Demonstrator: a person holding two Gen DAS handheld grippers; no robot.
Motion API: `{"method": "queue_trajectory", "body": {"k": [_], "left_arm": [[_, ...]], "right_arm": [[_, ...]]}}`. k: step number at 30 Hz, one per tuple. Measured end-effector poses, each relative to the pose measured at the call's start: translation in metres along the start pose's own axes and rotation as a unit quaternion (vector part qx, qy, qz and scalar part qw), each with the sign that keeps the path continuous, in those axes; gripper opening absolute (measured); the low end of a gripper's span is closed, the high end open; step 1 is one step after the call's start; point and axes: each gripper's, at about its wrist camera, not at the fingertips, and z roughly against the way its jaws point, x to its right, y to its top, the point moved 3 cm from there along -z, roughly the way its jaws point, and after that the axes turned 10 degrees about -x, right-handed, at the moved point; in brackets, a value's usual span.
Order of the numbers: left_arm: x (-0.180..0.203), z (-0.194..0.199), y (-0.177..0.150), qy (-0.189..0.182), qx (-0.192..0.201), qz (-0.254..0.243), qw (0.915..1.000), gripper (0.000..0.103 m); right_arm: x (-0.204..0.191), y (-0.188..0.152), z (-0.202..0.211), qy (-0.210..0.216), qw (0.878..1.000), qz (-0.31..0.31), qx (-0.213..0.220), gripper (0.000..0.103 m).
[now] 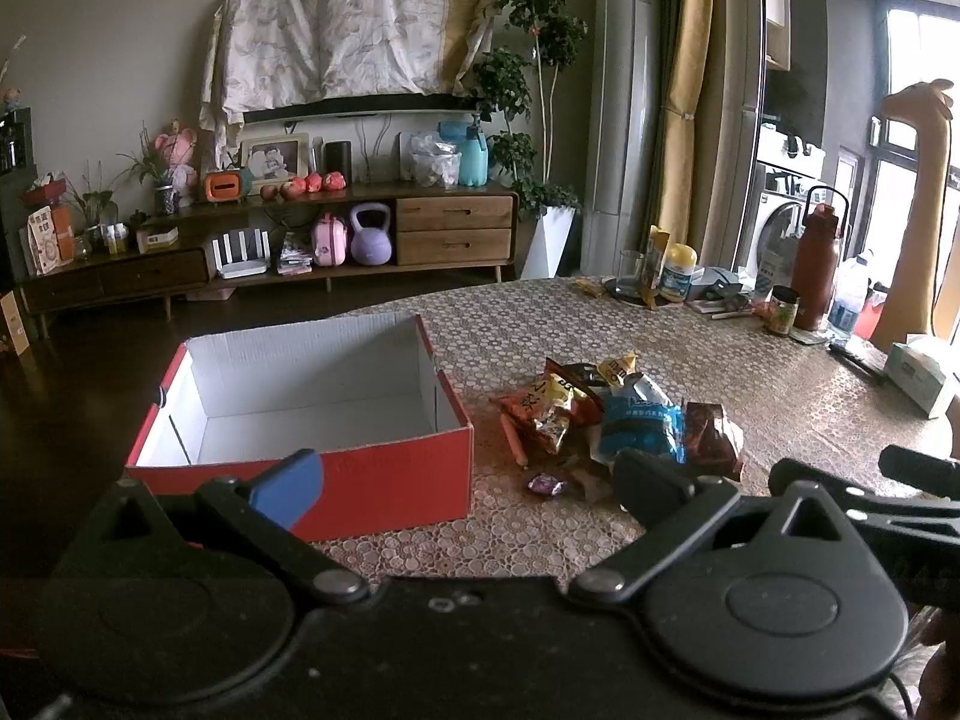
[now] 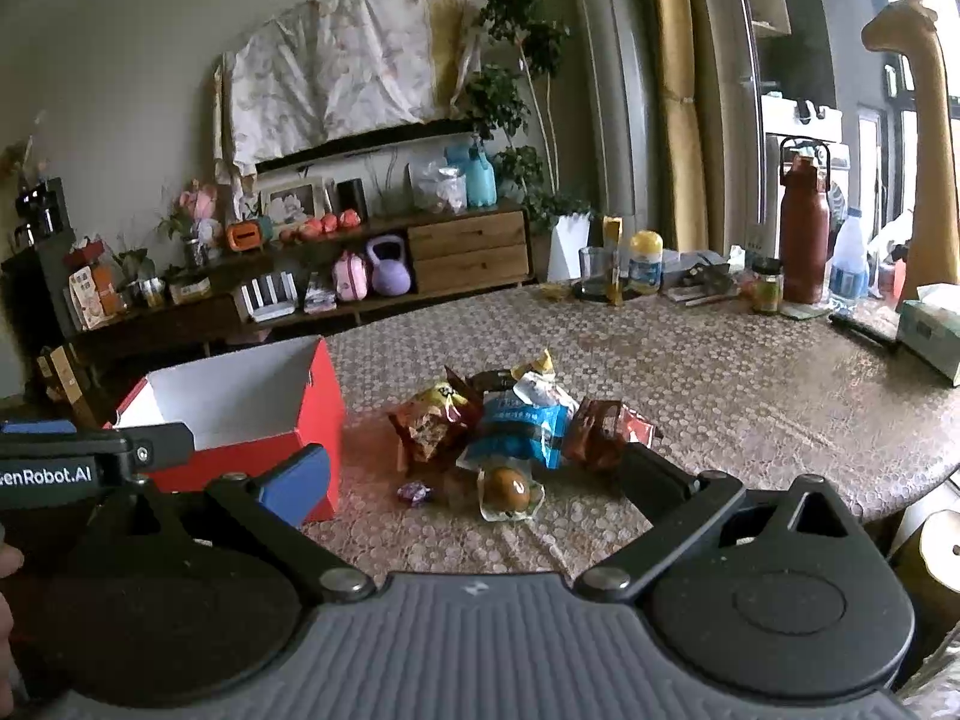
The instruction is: Organize snacks
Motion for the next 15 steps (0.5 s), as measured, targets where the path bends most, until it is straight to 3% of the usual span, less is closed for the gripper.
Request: {"method": "queue_trajectory", "body": {"k": [15], "left_arm": [[0.0008, 0.0009, 0.0006, 0.000, 0.000, 0.000, 1.0000, 0.103]], "right_arm": [[-0.0027, 0.0024, 0.0022, 0.001, 1.000, 0.019, 0.018, 0.103]]}}
